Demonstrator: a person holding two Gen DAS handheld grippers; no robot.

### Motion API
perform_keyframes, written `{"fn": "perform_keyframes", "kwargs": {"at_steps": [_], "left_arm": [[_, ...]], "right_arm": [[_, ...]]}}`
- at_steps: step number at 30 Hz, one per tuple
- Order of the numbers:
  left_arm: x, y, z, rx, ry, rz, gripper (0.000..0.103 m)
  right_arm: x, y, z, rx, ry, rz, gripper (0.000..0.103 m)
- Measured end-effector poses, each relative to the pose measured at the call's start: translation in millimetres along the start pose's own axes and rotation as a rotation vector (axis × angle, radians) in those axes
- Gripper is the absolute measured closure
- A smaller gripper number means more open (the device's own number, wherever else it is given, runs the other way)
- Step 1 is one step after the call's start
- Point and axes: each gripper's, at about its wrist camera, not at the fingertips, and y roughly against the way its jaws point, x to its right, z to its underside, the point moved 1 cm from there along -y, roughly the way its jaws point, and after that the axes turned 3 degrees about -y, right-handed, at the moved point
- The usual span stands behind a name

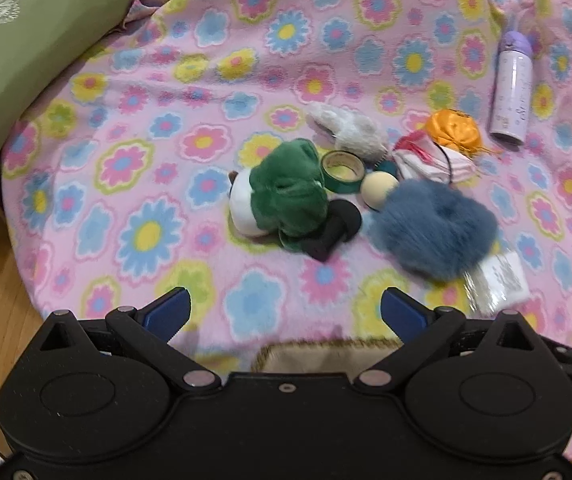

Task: Organize soft objects
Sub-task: 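Grasp the green plush toy with the left gripper while the right gripper grasps the white wipes packet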

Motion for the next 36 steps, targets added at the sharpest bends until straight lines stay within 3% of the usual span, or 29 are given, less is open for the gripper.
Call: {"fn": "perform_keyframes", "kwargs": {"at_steps": [11, 19, 30, 34, 36], "left_arm": [[-6.5, -46.9, -42.6, -0.014, 0.017, -0.003, 0.004], [-12.8, -84.7, -53.2, -0.056, 0.043, -0.012, 0.004], [-19.2, -108.3, -70.6, -0.059, 0.080, 0.019, 0.002], [-19.8, -108.9, -69.9, -0.061, 0.098, 0.040, 0.002], [-21.6, -108.5, -68.6, -0.061, 0.116, 0.053, 0.002]], "right_arm": [[-11.5, -44.5, -28.2, -0.058, 0.059, -0.005, 0.002], [-12.7, -82.8, -41.1, -0.117, 0.079, 0.019, 0.002], [-5.8, -98.5, -48.8, -0.103, 0.059, -0.011, 0.000], [-6.8, -95.0, -45.8, -0.081, 0.060, -0.017, 0.005], [-7.1, -90.3, -43.7, -0.069, 0.061, -0.025, 0.015]]}}
